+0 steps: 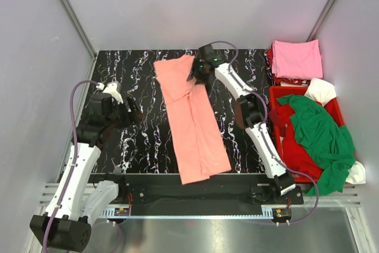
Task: Fold and stack the t-shirts
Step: Fold the tshirt
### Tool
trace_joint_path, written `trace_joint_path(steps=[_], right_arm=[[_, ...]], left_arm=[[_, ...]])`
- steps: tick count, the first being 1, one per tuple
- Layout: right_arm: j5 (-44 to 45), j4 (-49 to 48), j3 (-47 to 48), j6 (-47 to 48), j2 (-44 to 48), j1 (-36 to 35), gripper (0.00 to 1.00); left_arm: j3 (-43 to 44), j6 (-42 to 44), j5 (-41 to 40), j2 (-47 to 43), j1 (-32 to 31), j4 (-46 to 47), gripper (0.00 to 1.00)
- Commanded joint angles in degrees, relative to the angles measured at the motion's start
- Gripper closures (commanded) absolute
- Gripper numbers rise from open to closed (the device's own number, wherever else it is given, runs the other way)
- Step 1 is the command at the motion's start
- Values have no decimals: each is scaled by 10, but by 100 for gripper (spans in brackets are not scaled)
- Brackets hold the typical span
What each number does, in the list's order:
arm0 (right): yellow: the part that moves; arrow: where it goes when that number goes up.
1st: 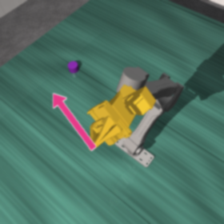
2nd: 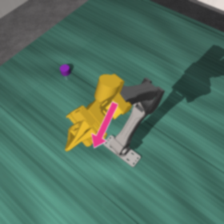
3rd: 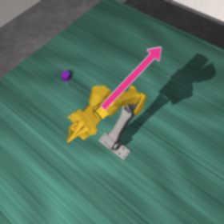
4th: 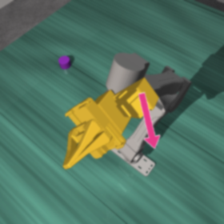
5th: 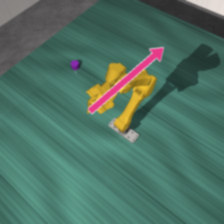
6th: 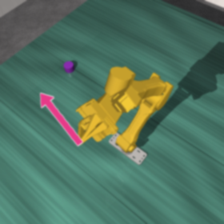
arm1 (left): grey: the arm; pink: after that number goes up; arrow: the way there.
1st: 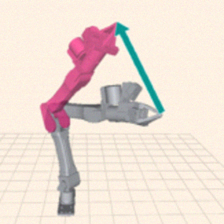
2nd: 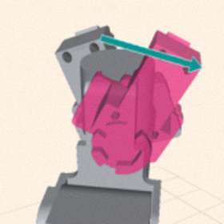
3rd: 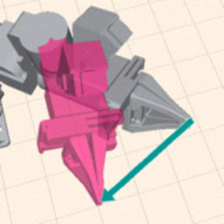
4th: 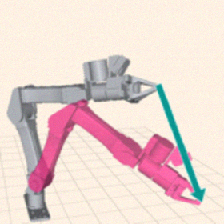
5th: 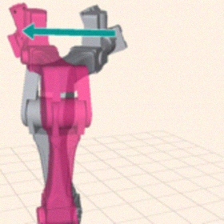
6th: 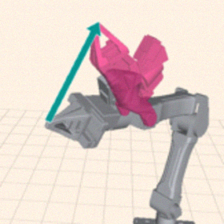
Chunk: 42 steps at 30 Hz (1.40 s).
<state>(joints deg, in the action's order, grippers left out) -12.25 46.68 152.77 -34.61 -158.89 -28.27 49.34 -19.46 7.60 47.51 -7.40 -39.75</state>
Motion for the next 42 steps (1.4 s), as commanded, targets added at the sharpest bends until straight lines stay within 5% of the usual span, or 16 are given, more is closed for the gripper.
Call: trace_joint_path(steps=[1, 8, 13, 15, 24, 30, 36, 42], right_arm=[[114, -27, -2, -25, -32, 66, 43], [186, -62, -7, -41, -23, 95, 42], [145, -70, -15, -43, -19, 102, 39], [125, -83, -23, -25, -5, 103, 30], [134, -63, -149, 18, 226, 102, 11], [153, -71, -462, 11, 499, 102, 8], [104, -118, -921, -75, 804, 92, 17], [106, -122, -1131, -168, 971, 32, 25]], left_arm=[[3, 11, -16, 16, -2, 28, 23], [3, 13, -18, 37, -2, 29, 23], [2, 13, -22, 40, -2, 28, 23], [2, 11, -22, 40, -2, 29, 23], [-2, 7, 9, 50, -16, 35, 24], [-39, -69, 46, 92, -101, 66, 25], [-122, -176, 52, 131, -213, 181, 27], [-172, -255, 51, 188, -292, 284, 29]])
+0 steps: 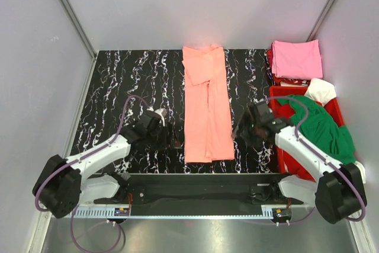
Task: Fold and stack the t-shirts
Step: Fold the tshirt
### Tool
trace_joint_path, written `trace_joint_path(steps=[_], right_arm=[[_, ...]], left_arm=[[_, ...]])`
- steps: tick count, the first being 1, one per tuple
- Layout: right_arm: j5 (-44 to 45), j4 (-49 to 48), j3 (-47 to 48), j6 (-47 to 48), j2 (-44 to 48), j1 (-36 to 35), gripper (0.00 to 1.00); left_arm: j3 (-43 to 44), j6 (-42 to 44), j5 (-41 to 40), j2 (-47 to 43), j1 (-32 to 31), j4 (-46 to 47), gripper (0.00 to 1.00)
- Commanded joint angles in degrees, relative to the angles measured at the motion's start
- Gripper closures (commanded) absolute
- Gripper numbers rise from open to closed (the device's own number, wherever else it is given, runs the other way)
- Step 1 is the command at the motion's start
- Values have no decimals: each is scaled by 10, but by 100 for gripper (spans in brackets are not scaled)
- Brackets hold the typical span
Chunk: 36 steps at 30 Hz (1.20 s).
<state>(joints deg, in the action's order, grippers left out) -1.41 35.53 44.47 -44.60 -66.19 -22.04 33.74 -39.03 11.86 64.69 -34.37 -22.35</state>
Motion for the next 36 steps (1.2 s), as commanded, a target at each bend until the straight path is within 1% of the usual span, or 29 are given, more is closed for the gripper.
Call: trace_joint_path(steps=[1, 4, 7, 9, 14, 15, 16, 19, 20, 23, 28, 30, 31, 32, 35, 36], right_arm=[[2, -10, -60, -75, 50, -39, 25], [6, -17, -96, -95, 49, -73, 26], [10, -37, -128, -113, 40, -87, 29], [7, -54, -151, -127, 38, -91, 34], [4, -85, -166, -138, 19, -105, 42], [4, -92, -167, -138, 8, -107, 45], [3, -96, -169, -138, 4, -107, 52], [-2, -117, -172, -140, -18, -110, 67], [-3, -121, -172, -141, -28, -111, 75], [-3, -124, -172, -140, -34, -114, 83], [3, -119, -173, -143, -23, -114, 86], [3, -120, -175, -144, -22, -114, 88], [2, -121, -175, -144, -23, -114, 88], [2, -121, -175, -144, -24, -114, 89], [0, -121, -173, -142, -25, -114, 96], [1, -119, -173, -142, -21, -114, 100]], left_arm=[[-20, -77, 7, 25, -34, 121, 29], [-31, -99, 4, 53, -53, 143, 30], [-31, -111, -14, 76, -75, 144, 31], [-37, -123, -19, 80, -82, 146, 31], [-55, -146, -25, 87, -103, 162, 32], [-58, -153, -25, 89, -111, 163, 32], [-60, -156, -30, 90, -115, 165, 32], [-74, -167, -37, 97, -126, 176, 33], [-78, -169, -39, 98, -128, 180, 34], [-76, -173, -39, 107, -134, 177, 36], [-81, -191, -52, 102, -150, 154, 39], [-89, -194, -56, 101, -157, 164, 41], [-92, -196, -56, 102, -158, 170, 43], [-94, -196, -54, 105, -158, 177, 52], [-85, -194, -52, 128, -161, 191, 68], [-81, -188, -58, 140, -162, 193, 78]])
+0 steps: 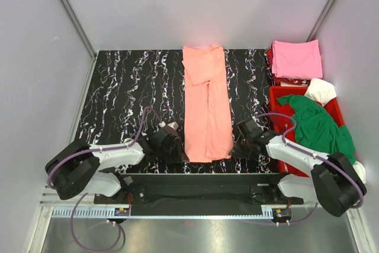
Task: Fold and stack the t-shirts
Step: Fold the tshirt
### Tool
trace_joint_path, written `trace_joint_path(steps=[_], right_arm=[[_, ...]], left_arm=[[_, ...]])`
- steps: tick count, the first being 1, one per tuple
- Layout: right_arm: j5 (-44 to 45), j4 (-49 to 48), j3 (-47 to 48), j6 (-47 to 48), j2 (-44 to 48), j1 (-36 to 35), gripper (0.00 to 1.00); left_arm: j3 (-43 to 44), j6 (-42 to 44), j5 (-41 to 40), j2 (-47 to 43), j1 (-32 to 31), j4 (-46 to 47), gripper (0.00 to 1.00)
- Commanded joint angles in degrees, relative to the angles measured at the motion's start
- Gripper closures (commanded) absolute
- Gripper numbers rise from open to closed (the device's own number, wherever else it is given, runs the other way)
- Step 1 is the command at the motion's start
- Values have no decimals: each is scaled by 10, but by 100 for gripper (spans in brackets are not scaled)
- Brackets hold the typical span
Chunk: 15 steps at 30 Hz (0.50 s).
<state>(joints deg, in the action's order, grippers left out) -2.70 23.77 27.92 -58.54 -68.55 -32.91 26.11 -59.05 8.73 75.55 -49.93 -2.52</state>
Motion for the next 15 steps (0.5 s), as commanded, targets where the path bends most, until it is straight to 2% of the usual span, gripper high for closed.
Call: trace_joint_path(steps=[1, 3, 6, 11, 15], right_arm=[[15, 1, -8, -3, 5, -6, 100], [16, 13, -6, -1, 20, -7, 100], [16, 49, 4, -3, 46, -13, 100], [23, 114, 20, -32, 124, -45, 100], [39, 168, 43, -62, 154, -101, 100]], left_arm=[[6, 15, -31, 35, -6, -9, 84], [17, 24, -37, 40, -6, -13, 100], [30, 24, -46, 11, -11, -43, 100], [41, -1, -72, -78, -38, -156, 100], [67, -46, -101, -152, -88, -236, 100]])
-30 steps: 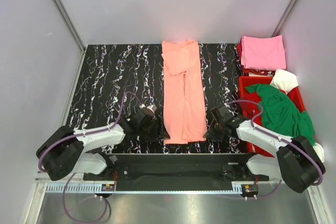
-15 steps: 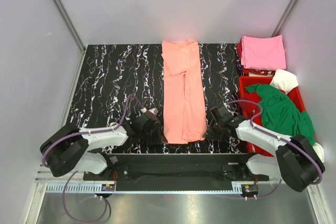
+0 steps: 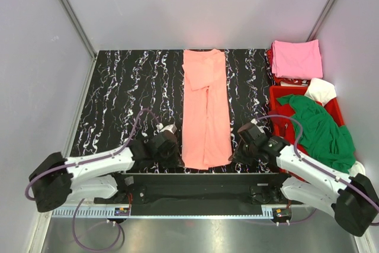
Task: Fold and stack the t-shirts
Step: Fold the tshirt
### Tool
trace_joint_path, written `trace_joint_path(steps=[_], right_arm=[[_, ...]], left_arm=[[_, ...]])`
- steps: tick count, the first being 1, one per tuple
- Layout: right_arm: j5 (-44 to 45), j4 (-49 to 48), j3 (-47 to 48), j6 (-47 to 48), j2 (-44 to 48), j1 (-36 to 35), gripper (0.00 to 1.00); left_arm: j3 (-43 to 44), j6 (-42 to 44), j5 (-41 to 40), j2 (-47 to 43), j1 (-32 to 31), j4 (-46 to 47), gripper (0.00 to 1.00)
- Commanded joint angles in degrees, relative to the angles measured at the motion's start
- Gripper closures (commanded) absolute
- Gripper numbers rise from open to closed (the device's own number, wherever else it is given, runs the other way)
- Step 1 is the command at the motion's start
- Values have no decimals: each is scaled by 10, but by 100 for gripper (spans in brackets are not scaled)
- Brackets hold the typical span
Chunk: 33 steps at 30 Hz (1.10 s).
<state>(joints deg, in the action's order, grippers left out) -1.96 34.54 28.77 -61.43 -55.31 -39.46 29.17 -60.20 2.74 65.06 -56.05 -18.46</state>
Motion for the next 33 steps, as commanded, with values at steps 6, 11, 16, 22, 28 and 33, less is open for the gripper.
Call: trace_joint_path(steps=[6, 11, 16, 22, 28, 33], right_arm=[[79, 119, 116, -48, 32, -73, 100], [183, 166, 246, 7, -28, -69, 100], [239, 166, 360, 104, -132, -18, 100], [206, 108, 435, 202, -235, 83, 100], [180, 81, 514, 257, -356, 130, 100], [154, 61, 561, 273, -431, 156, 100]], left_arm=[[132, -23, -83, -85, -36, -179, 100], [226, 59, -87, -32, 22, -218, 100], [318, 115, -70, 46, 78, -222, 100], [425, 188, -35, 156, 162, -220, 100], [541, 244, -31, 286, 211, -241, 100], [617, 274, -4, 377, 248, -247, 100]])
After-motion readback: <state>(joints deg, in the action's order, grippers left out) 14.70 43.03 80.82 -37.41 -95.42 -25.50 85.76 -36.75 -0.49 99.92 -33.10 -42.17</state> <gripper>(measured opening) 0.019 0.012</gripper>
